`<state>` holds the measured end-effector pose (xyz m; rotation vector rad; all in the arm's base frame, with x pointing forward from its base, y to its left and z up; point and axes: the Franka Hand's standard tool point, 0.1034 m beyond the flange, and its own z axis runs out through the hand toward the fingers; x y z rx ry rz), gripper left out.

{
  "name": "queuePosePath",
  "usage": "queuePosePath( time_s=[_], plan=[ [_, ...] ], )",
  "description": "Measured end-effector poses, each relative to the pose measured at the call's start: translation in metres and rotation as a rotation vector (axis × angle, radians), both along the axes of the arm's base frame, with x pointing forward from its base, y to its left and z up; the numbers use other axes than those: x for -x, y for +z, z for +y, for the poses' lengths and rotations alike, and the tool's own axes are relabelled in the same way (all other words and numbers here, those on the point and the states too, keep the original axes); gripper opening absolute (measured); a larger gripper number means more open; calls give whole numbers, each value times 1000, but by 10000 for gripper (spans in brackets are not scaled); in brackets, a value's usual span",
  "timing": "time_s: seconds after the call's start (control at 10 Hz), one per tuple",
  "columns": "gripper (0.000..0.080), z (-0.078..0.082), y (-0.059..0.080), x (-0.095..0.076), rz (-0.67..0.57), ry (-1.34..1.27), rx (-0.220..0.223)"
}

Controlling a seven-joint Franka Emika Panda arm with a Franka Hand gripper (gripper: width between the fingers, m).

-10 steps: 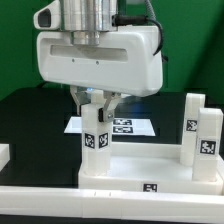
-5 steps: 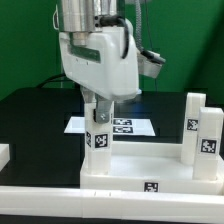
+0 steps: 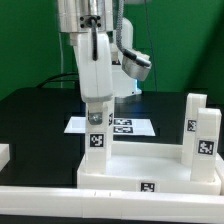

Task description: Assemble desk

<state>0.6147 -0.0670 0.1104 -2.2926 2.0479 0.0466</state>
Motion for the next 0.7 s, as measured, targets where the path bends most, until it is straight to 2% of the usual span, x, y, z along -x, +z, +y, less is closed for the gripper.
queuePosePath(
  time_s=[0.1,0.2,0.3,0.7],
  plan=[
    [535,-1,0,0,-1,26,1],
    [535,-1,0,1,-2,103,6],
    [625,-1,0,1,-6,224,10],
    [649,2,-1,2,-16,623,35]
  ],
)
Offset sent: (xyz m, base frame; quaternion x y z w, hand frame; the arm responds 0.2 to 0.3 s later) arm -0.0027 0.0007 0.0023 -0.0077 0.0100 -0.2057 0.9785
